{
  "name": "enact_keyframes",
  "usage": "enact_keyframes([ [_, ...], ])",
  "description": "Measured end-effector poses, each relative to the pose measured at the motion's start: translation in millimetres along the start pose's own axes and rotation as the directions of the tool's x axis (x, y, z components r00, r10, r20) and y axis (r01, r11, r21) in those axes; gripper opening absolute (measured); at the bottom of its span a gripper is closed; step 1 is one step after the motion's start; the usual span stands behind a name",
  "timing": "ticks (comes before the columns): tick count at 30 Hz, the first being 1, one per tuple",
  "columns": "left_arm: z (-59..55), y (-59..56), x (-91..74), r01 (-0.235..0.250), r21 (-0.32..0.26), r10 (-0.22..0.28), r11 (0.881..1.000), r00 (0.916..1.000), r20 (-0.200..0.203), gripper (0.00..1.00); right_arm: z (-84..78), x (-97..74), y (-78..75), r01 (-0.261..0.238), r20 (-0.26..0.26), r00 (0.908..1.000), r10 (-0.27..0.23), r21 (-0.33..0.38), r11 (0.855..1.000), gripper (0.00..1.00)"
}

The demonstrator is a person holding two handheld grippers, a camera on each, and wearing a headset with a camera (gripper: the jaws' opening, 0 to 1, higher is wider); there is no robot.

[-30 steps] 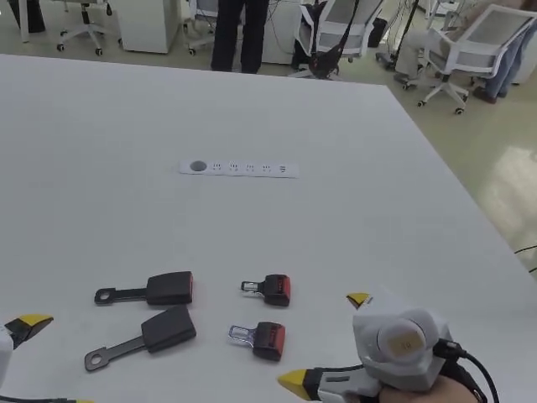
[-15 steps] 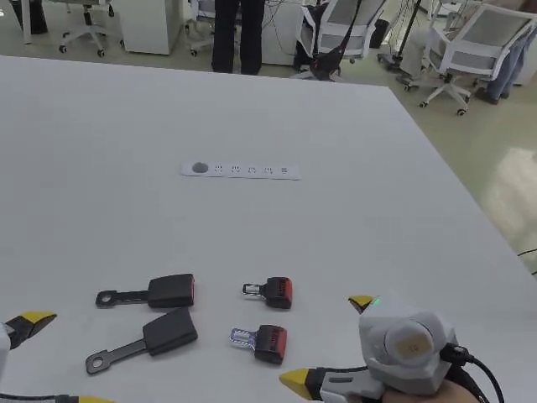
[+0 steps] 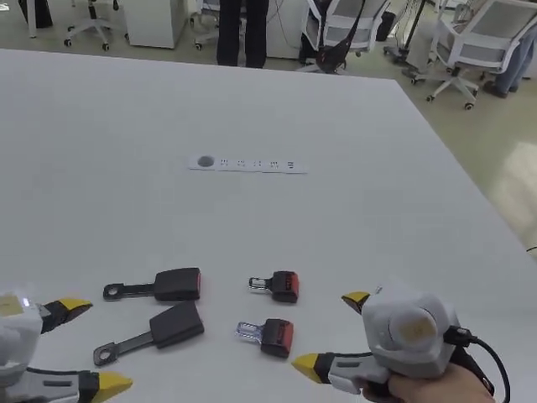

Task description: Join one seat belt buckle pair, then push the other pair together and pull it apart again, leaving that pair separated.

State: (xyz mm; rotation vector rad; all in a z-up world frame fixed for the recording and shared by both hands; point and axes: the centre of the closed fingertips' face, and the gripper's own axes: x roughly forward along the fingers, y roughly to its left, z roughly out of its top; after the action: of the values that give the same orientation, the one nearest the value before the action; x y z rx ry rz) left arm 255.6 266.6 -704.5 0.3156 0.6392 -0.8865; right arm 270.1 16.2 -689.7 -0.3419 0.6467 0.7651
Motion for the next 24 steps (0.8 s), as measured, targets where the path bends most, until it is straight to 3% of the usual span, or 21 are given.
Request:
enact_keyframes([
  [8,10.7,1.6,21.6,0.037,0.03,-0.036,0.999,0.9991,-0.022,0.69,2.0,15.9,11.4,-0.066,-0.027,0.9976,0.065,-0.047,0.997,0.65],
  [14,6.1,0.7,39.9,0.078,0.076,-0.074,0.994,0.9954,-0.062,0.63,3.1,24.6,14.4,-0.095,-0.052,0.9945,0.091,-0.085,0.992,0.62],
  [19,11.0,-3.7,52.8,0.107,0.101,-0.099,0.989,0.9913,-0.088,0.58,3.4,33.4,16.0,-0.118,-0.078,0.9909,0.11,-0.112,0.987,0.61],
  [22,4.9,3.5,60.2,0.097,0.105,-0.084,0.99,0.9887,-0.124,0.53,1.6,38.5,16.1,-0.132,-0.097,0.9881,0.119,-0.132,0.982,0.59],
  [24,9.8,4.9,62.7,0.1,0.101,-0.088,0.99,0.9883,-0.125,0.53,-1.1,44.0,16.9,-0.147,-0.111,0.9851,0.131,-0.144,0.979,0.56],
])
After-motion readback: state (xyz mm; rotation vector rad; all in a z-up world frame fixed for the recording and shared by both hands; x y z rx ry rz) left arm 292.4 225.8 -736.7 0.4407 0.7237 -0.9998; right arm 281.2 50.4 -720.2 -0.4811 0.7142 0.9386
